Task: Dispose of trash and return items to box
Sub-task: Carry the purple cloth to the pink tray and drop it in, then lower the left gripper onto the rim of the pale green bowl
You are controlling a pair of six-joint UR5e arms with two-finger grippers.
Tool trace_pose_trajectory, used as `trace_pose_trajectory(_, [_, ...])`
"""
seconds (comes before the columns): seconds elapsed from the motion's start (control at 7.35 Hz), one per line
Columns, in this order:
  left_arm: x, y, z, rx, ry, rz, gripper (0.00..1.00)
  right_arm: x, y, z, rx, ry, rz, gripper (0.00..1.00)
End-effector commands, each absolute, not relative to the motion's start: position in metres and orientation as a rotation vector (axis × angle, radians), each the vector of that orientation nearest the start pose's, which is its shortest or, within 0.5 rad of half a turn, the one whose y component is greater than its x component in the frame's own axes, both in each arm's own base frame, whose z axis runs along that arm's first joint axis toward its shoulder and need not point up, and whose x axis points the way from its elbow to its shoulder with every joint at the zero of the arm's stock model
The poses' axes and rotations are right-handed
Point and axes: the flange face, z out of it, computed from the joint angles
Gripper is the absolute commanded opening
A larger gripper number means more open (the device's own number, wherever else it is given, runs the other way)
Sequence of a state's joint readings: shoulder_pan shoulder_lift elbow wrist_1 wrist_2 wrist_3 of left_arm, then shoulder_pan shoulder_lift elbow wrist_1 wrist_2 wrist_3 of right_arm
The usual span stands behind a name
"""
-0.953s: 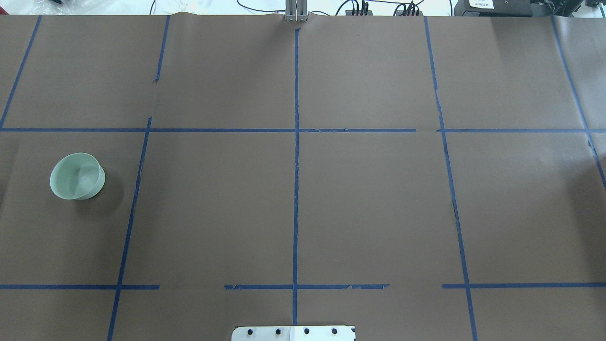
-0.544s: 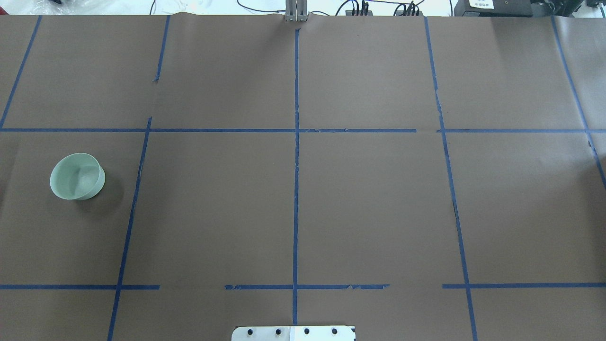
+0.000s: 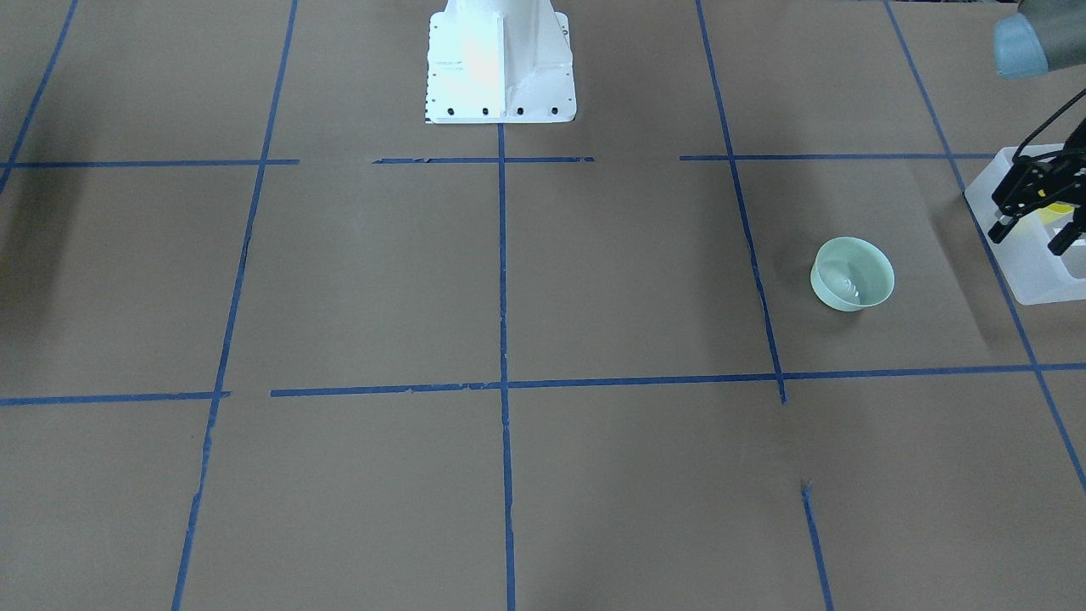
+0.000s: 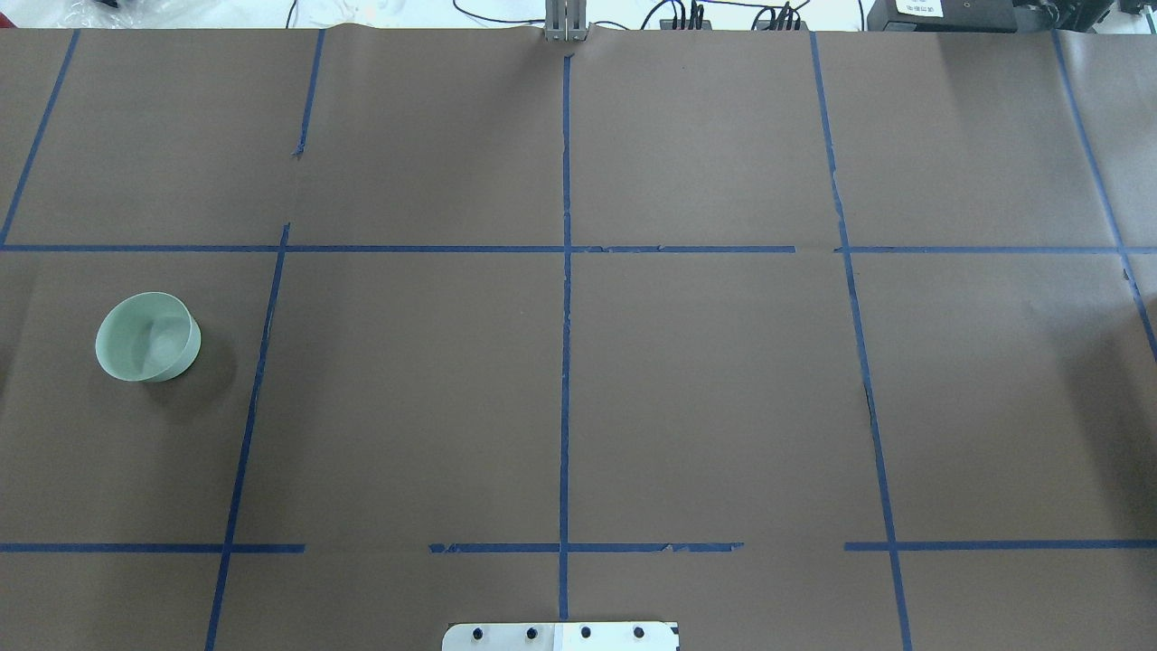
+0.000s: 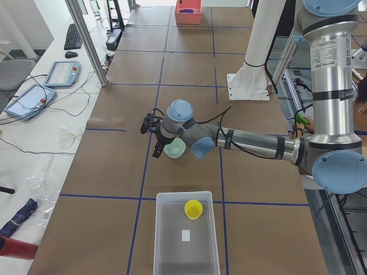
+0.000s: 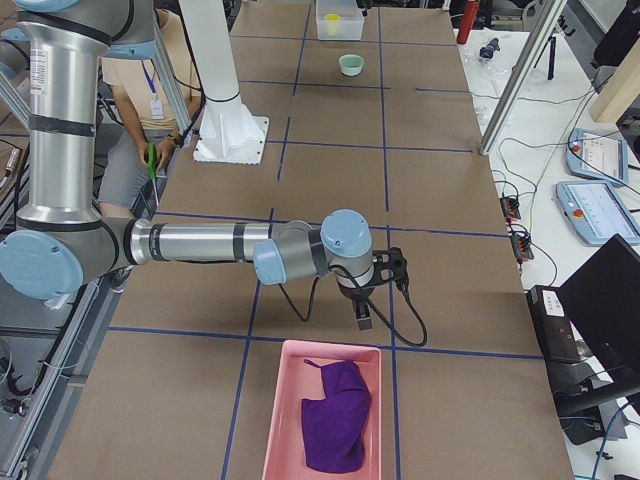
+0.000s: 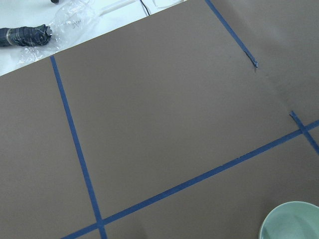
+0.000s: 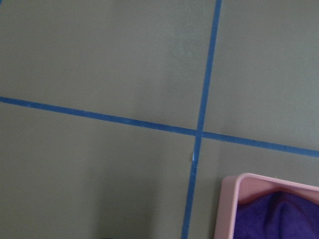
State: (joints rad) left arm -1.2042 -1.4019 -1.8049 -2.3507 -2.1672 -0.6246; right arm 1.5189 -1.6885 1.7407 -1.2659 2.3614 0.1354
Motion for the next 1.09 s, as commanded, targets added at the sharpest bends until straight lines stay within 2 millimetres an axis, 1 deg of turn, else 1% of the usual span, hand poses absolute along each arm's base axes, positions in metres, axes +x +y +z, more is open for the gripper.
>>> trace_pose_trajectory(0.0, [0.153, -0.410, 0.576, 0.397, 0.968, -0.113, 0.66, 0.006, -0.466, 0.577, 0.309, -0.848, -0.049, 0.97])
trace_pose_trajectory(0.14, [0.180, -0.403, 0.580, 0.354, 0.967, -0.181, 0.61, 0.003, -0.468, 0.575, 0.311, -0.851, -0.056, 0.97])
trace_pose_trajectory(0.27, [0.196, -0.397, 0.591, 0.334, 0.957, -0.214, 0.59, 0.003, -0.467, 0.575, 0.315, -0.853, -0.060, 0.98])
trace_pose_trajectory(0.41, [0.207, -0.392, 0.598, 0.328, 0.969, -0.242, 0.57, 0.003, -0.467, 0.575, 0.315, -0.853, -0.061, 0.98])
trace_pose_trajectory(0.54, [0.219, -0.387, 0.602, 0.314, 0.967, -0.256, 0.52, 0.003, -0.466, 0.575, 0.319, -0.852, -0.068, 0.99])
trace_pose_trajectory(0.68, [0.227, -0.387, 0.601, 0.319, 0.966, -0.258, 0.48, 0.003, -0.466, 0.575, 0.319, -0.852, -0.068, 1.00])
trace_pose_trajectory(0.82, [0.230, -0.388, 0.601, 0.313, 0.967, -0.267, 0.37, 0.003, -0.466, 0.575, 0.319, -0.853, -0.068, 1.00])
trace_pose_trajectory(0.95, [0.232, -0.389, 0.601, 0.313, 0.969, -0.268, 0.12, 0.003, -0.466, 0.575, 0.319, -0.852, -0.068, 1.00])
